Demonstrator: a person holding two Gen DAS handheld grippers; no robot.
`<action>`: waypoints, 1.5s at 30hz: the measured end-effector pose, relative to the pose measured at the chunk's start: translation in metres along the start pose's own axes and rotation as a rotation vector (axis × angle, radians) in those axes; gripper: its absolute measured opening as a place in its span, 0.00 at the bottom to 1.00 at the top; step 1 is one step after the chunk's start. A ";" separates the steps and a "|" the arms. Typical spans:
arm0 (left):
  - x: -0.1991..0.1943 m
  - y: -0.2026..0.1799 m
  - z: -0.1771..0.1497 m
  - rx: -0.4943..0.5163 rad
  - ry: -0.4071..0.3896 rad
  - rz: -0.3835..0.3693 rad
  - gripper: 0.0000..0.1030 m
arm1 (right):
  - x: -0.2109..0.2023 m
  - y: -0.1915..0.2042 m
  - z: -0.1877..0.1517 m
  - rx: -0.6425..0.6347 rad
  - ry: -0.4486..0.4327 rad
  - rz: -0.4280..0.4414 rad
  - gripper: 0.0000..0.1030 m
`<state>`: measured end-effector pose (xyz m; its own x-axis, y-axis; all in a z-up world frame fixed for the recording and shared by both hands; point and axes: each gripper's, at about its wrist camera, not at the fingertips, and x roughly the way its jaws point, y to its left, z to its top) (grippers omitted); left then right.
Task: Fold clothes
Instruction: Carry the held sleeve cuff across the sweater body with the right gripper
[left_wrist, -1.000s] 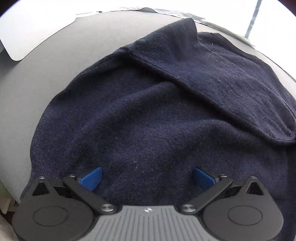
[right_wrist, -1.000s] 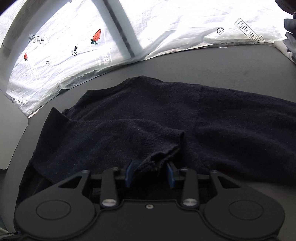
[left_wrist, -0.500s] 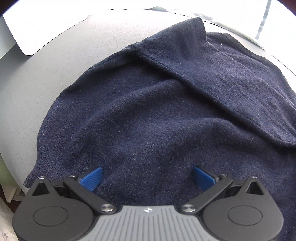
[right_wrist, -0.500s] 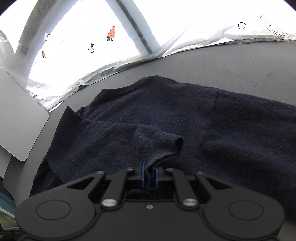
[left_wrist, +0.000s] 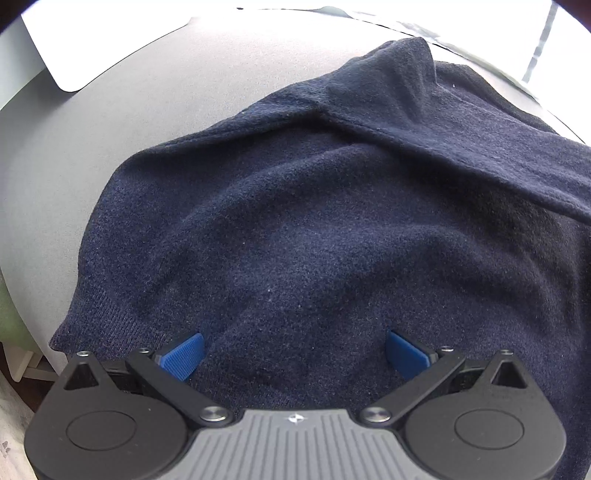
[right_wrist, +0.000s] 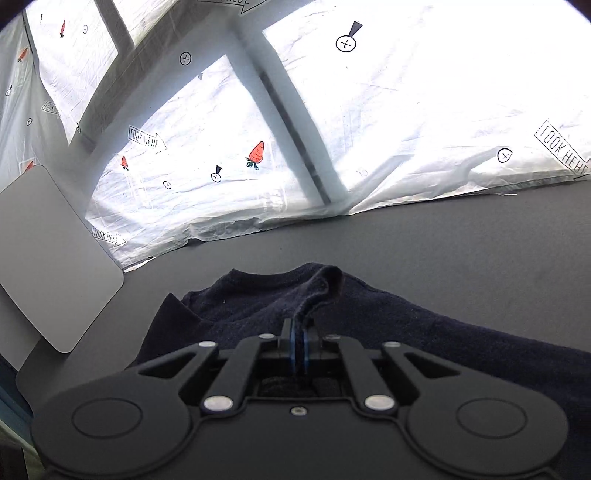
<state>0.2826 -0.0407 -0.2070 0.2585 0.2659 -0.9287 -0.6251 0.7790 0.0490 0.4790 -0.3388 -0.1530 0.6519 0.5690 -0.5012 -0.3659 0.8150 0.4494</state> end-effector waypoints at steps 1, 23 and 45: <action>0.000 0.000 0.001 -0.005 0.007 0.005 1.00 | -0.002 -0.007 0.003 0.017 -0.011 -0.009 0.04; -0.003 0.006 0.005 0.012 0.102 0.007 1.00 | -0.003 -0.096 -0.031 0.197 0.065 -0.334 0.05; -0.049 0.040 -0.004 0.154 -0.131 -0.361 1.00 | -0.060 0.019 -0.091 0.216 0.098 -0.334 0.41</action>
<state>0.2416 -0.0247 -0.1613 0.5393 0.0224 -0.8418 -0.3623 0.9086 -0.2079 0.3723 -0.3472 -0.1815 0.6412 0.2933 -0.7091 0.0101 0.9208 0.3900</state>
